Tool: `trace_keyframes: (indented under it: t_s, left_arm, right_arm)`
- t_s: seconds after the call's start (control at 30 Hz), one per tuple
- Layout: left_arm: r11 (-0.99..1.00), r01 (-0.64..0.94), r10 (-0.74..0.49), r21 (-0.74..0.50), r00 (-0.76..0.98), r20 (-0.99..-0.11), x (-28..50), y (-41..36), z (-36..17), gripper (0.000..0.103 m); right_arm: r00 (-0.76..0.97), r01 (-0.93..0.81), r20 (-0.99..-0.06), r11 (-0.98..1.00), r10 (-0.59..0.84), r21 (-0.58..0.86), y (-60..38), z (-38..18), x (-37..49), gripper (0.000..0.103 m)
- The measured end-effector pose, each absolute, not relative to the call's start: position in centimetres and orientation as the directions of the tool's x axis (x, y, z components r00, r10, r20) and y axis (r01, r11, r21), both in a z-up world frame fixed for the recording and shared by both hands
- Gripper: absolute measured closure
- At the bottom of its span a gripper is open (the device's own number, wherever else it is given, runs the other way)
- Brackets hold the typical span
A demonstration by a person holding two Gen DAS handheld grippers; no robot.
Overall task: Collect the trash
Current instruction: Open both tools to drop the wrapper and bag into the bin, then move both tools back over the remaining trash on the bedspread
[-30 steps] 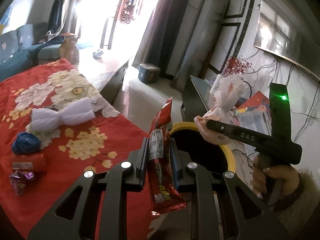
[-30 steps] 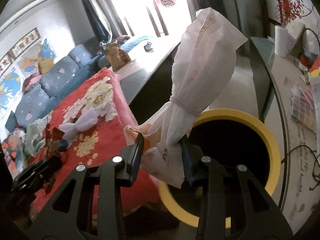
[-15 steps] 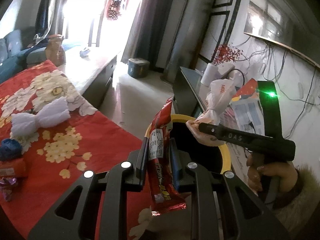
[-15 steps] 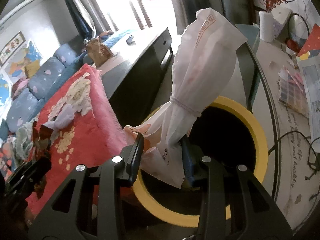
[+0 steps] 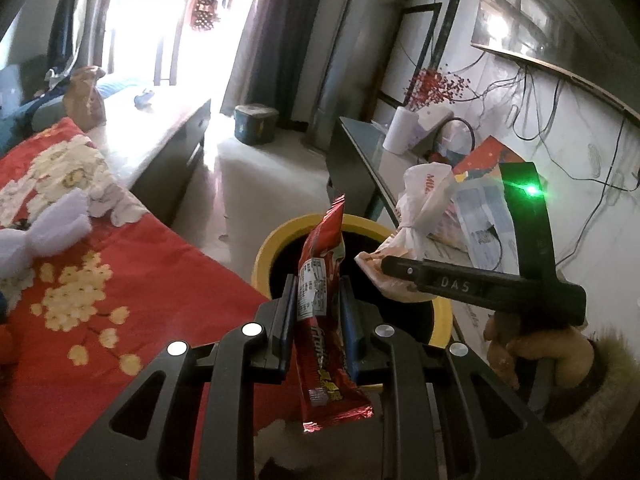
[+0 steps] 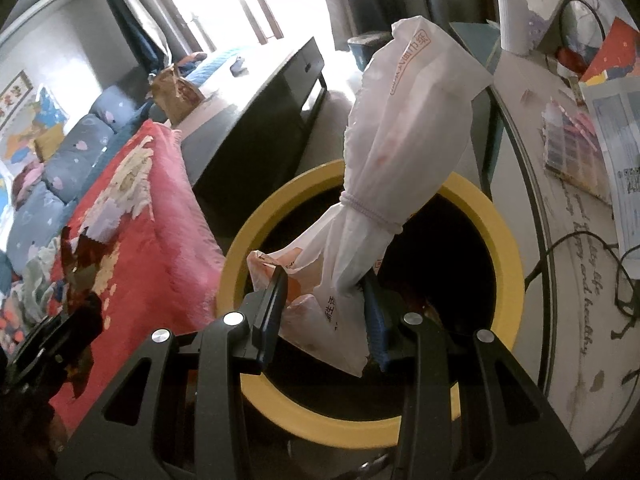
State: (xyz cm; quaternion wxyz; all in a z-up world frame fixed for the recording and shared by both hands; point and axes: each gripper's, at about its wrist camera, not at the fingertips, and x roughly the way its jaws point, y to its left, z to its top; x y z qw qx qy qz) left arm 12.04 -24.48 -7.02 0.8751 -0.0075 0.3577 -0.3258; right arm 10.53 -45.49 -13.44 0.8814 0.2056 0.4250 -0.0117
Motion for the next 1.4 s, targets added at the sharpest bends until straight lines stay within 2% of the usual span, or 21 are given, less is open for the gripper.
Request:
trace_keyframes:
  t_s: [0.4,0.57,0.6,0.63,0.67,0.7,0.73,0.77,0.83,1.13,1.4]
  left_arm:
    - [0.771,0.583,-0.584,-0.255,0.488,-0.648,14.8,-27.9,-9.0,0.083]
    - [0.762,0.583,-0.598,-0.282,0.467,-0.651,16.2,-28.9,-9.5,0.08]
    - [0.768,0.576,-0.592,-0.282,0.469,-0.655,16.4,-28.9,-9.6,0.073]
    - [0.775,0.566,-0.586,-0.282,0.475,-0.657,16.6,-28.8,-9.7,0.056]
    - [0.782,0.552,-0.582,-0.29,0.479,-0.657,16.9,-28.6,-9.8,0.047]
    - [0.78,0.546,-0.588,-0.305,0.475,-0.655,17.0,-28.3,-9.8,0.039]
    - [0.78,0.54,-0.593,-0.316,0.474,-0.651,17.1,-28.0,-9.8,0.033]
    - [0.783,0.534,-0.592,-0.32,0.482,-0.646,17.0,-27.6,-9.7,0.022]
    - [0.794,0.516,-0.586,-0.322,0.505,-0.634,16.8,-26.5,-9.4,0.013]
    - [0.839,0.455,-0.535,-0.298,0.59,-0.604,15.2,-22.3,-7.7,0.01]
    - [0.88,0.392,-0.473,-0.268,0.668,-0.574,14.1,-18.8,-6.0,0.01]
  right_arm:
    - [0.595,0.234,-0.789,0.906,0.155,0.354,-46.3,-15.4,10.4,0.072]
    - [0.591,0.276,-0.793,0.887,0.146,0.369,-47.3,-15.8,9.9,0.066]
    - [0.592,0.286,-0.792,0.88,0.15,0.38,-47.6,-15.8,9.9,0.064]
    - [0.597,0.299,-0.787,0.868,0.154,0.397,-48.0,-15.8,9.7,0.061]
    - [0.602,0.308,-0.784,0.862,0.151,0.402,-48.2,-15.7,9.6,0.059]
    - [0.608,0.316,-0.781,0.859,0.144,0.404,-48.4,-15.6,9.6,0.053]
    - [0.618,0.325,-0.775,0.855,0.132,0.404,-48.5,-15.4,9.4,0.049]
    - [0.624,0.328,-0.772,0.854,0.125,0.404,-48.6,-15.2,9.4,0.049]
    - [0.636,0.327,-0.763,0.855,0.116,0.403,-48.6,-14.9,9.3,0.046]
    - [0.746,0.259,-0.661,0.881,0.078,0.396,-46.9,-11.6,8.7,0.031]
    - [0.782,0.198,-0.616,0.902,0.091,0.385,-44.5,-10.0,8.4,0.026]
